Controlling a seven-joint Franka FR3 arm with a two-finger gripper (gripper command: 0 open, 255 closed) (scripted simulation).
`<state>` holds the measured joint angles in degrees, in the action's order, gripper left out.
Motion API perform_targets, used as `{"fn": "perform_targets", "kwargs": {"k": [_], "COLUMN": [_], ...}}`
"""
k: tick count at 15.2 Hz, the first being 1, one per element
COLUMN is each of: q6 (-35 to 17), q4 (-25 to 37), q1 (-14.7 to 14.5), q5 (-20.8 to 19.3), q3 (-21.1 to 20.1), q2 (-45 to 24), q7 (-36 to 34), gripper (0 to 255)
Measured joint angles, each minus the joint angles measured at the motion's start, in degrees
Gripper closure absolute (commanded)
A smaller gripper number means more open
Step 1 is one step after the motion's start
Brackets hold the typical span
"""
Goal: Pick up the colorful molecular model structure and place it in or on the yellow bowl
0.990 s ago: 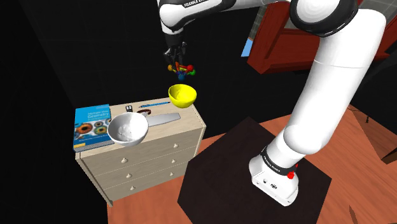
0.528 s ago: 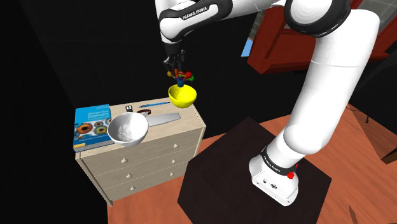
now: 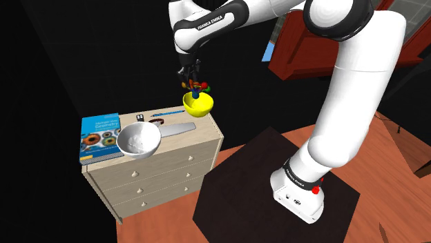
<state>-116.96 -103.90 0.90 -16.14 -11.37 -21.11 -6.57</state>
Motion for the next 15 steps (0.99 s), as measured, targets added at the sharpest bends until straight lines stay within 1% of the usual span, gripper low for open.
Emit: {"fn": "perform_targets", "kwargs": {"k": [3,4,10,15], "q6": [-0.03,-0.03,-0.04,5.75], "q4": [-0.01,-0.01,0.0,4.09], "q1": [0.0,0.0,0.0,-0.6], "q5": [-0.01,-0.01,-0.01,1.02], "q3": [0.0,0.0,0.0,-0.64], "q2": [-0.01,-0.01,0.0,1.79], "q7": [-0.01,-0.01,-0.01,0.57], "gripper": [255,0,0,0]}}
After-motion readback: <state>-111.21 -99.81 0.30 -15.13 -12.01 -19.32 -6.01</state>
